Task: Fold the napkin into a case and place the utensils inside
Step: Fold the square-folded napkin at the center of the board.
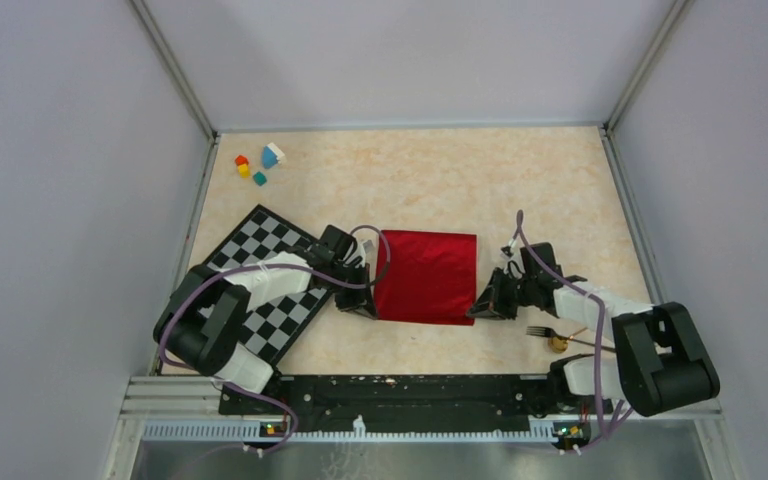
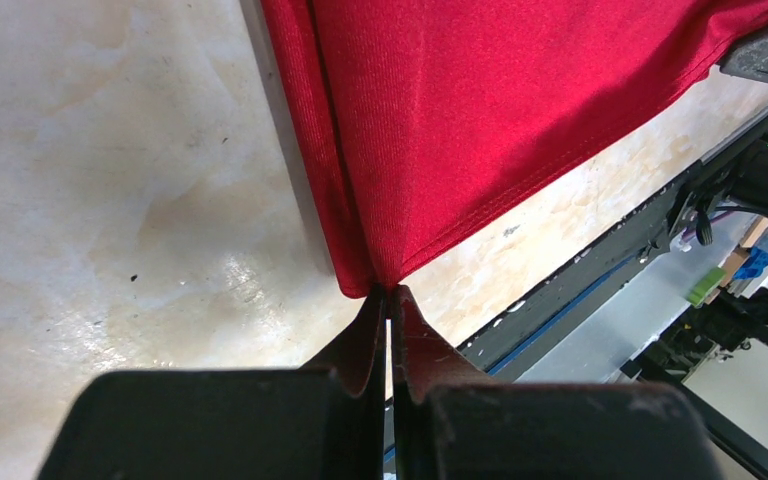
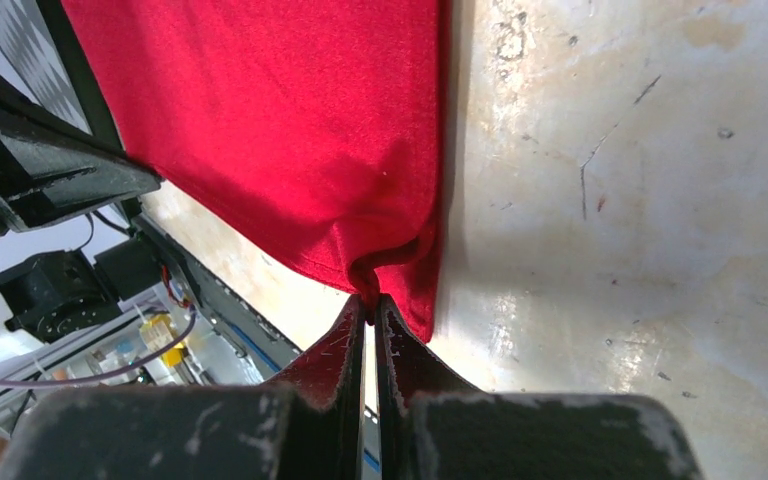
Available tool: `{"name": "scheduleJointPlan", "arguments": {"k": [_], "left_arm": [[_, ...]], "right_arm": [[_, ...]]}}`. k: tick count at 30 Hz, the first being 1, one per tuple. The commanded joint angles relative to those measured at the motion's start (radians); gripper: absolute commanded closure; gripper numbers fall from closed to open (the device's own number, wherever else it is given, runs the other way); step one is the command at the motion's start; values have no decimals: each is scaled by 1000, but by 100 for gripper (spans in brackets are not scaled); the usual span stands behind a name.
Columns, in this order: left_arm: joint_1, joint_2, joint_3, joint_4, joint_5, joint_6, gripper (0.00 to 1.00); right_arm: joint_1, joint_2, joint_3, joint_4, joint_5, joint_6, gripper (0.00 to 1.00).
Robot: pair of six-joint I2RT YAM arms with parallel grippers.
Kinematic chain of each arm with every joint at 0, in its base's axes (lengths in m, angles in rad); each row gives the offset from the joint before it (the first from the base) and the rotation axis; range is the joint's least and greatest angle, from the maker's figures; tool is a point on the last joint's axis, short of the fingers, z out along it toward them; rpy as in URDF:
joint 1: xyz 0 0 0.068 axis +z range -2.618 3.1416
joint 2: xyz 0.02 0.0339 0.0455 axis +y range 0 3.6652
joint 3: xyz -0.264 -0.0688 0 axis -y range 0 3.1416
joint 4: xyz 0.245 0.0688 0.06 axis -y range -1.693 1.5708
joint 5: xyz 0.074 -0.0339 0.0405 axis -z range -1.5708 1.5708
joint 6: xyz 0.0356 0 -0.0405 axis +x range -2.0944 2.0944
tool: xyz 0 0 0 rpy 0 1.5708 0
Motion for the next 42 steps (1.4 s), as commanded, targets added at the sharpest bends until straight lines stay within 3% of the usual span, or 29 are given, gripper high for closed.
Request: {"name": "scheduleJointPlan", "arguments": {"k": [1, 15, 21, 25, 31, 36, 42], "left_arm": [[-1, 3, -19, 28, 5, 10, 100], [-3, -18, -37, 30, 2, 2, 95], [-1, -74, -4, -65, -39, 32, 71], [-2, -138, 23, -139, -60, 48, 65], [-2, -163, 44, -73, 15, 6, 75], [-3, -50, 57, 62, 79, -44, 87], [-5, 64, -20, 124, 38, -30, 97]], "right_arm": [[6, 24, -13, 74, 8, -2, 100], [10, 52, -24, 106, 1, 1, 100], [22, 33, -41, 110, -11, 23, 100], [24, 23, -47, 104, -2, 23, 100], [24, 31, -46, 117, -6, 30, 100], [26, 34, -49, 119, -3, 30, 100], [27, 3, -40, 54, 13, 26, 98]]}}
